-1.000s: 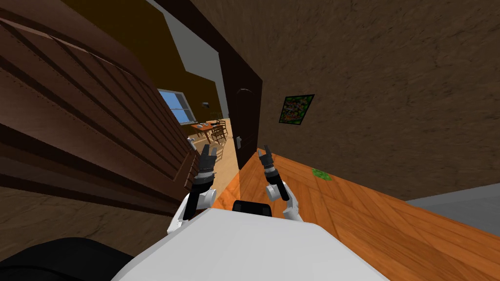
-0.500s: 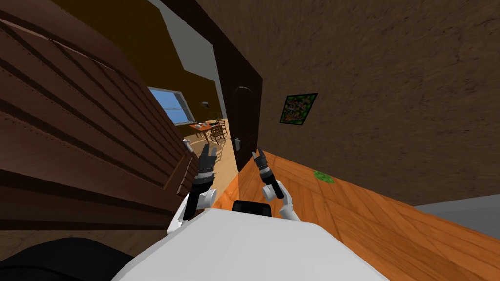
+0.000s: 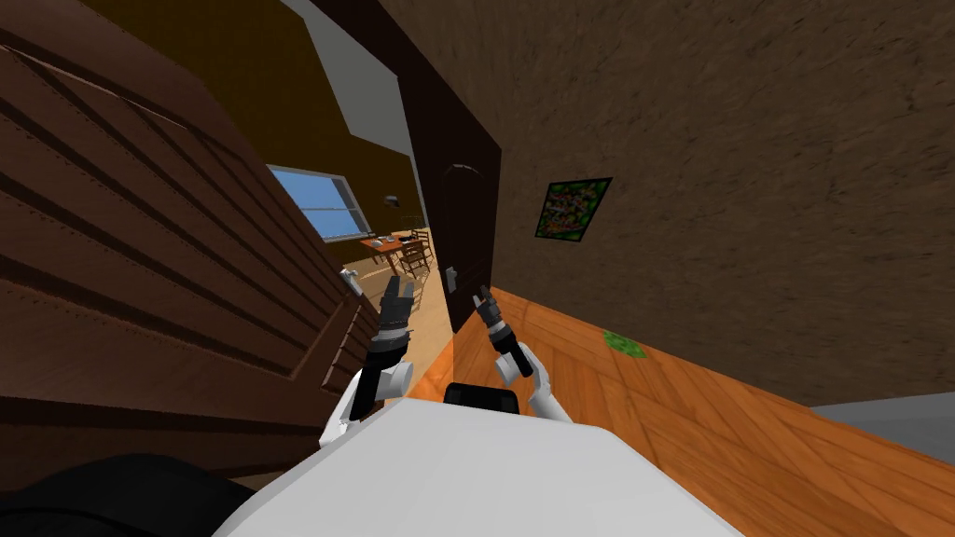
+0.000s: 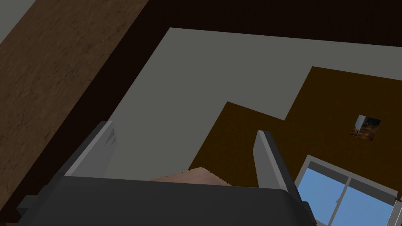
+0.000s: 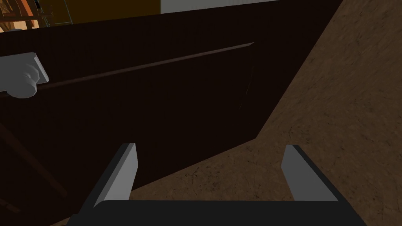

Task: Push the door open

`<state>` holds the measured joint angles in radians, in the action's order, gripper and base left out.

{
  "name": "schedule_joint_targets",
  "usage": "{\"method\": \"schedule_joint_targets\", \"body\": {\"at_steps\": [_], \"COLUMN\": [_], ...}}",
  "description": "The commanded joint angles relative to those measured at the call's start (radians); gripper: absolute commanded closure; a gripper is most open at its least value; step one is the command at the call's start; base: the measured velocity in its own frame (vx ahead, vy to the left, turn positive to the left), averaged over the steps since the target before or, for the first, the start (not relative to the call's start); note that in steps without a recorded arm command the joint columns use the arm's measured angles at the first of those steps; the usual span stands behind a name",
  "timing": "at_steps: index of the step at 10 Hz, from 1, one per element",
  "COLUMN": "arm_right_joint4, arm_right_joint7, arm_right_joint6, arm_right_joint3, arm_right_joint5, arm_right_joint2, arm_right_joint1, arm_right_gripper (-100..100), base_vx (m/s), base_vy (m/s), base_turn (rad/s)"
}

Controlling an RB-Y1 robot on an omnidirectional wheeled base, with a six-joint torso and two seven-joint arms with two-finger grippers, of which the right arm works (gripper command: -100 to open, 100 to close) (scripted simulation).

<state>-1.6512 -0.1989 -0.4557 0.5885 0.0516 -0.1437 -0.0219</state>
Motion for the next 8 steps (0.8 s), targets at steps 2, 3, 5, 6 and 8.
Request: {"method": "schedule_joint_targets", "body": {"at_steps": [2,3,5,6,8], "arm_right_joint4": [0.060,0.088,0.129,0.142,0.169], "arm_right_joint7": [-0.016,-0.022,-0.031,-0.034,-0.040], "arm_right_joint6": [0.005,0.008,0.011,0.013,0.015], "arm_right_joint3": [0.050,0.075,0.111,0.123,0.146], "arm_right_joint5": [0.006,0.008,0.011,0.013,0.015], "arm_right_joint2": [-0.007,-0.009,-0.012,-0.013,-0.015], "arm_right_joint1": [-0.042,-0.061,-0.089,-0.098,-0.116], "arm_right_gripper": [-100,-100,-100,-100,-100], "base_vx": [0.153,0.170,0.187,0.127,0.089], "base_vy": [-0.018,-0.018,-0.010,-0.022,-0.011], "base_turn": [0.001,0.008,0.002,0.003,0.001]}}
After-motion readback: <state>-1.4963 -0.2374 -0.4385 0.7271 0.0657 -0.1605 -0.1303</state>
